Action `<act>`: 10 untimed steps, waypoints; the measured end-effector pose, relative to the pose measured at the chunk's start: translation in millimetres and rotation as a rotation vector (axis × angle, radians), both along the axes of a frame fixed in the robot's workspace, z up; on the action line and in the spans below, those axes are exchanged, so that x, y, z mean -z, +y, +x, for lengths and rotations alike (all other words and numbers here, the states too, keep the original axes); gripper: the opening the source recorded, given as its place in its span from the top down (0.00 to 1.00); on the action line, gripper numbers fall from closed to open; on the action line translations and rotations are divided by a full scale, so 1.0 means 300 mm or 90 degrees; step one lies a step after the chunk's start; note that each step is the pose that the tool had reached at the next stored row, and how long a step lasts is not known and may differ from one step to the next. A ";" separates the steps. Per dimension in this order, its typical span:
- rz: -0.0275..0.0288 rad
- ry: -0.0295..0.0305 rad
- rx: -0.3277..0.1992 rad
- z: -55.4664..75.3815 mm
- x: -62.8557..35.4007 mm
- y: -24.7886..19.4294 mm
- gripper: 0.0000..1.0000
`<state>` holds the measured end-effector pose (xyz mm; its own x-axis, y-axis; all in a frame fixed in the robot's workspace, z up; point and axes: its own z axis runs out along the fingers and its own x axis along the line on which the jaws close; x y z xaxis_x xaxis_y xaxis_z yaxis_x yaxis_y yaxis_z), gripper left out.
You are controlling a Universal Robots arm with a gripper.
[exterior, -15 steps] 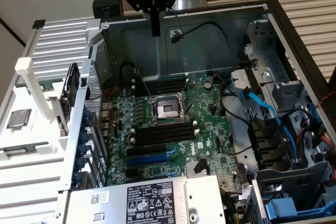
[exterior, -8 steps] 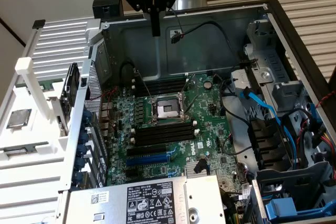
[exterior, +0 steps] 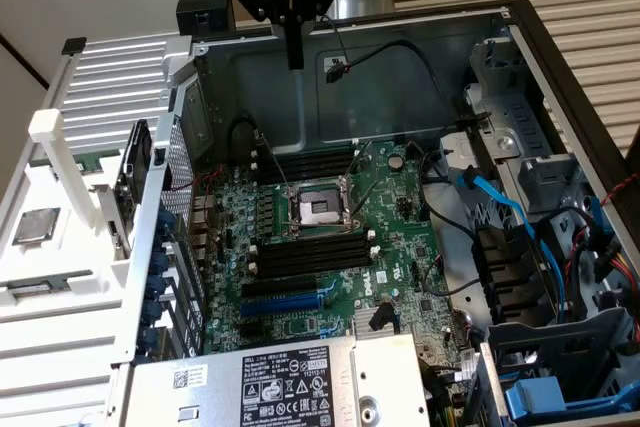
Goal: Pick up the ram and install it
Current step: 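Reach for the ram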
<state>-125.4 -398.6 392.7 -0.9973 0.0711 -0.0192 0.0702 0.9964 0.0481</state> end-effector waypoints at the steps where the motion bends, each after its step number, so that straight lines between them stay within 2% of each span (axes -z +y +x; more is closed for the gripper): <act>1: 0.0000 -0.0004 0.000 -0.011 0.000 0.001 0.90; 6: 0.0002 -0.0032 0.000 -0.073 0.000 0.006 0.90; 7: 0.0001 -0.0047 0.000 -0.132 0.001 0.007 0.90; 9: 0.0001 -0.0056 0.000 -0.163 0.001 0.007 0.90; 10: 0.0001 -0.0070 0.000 -0.208 0.001 0.008 0.90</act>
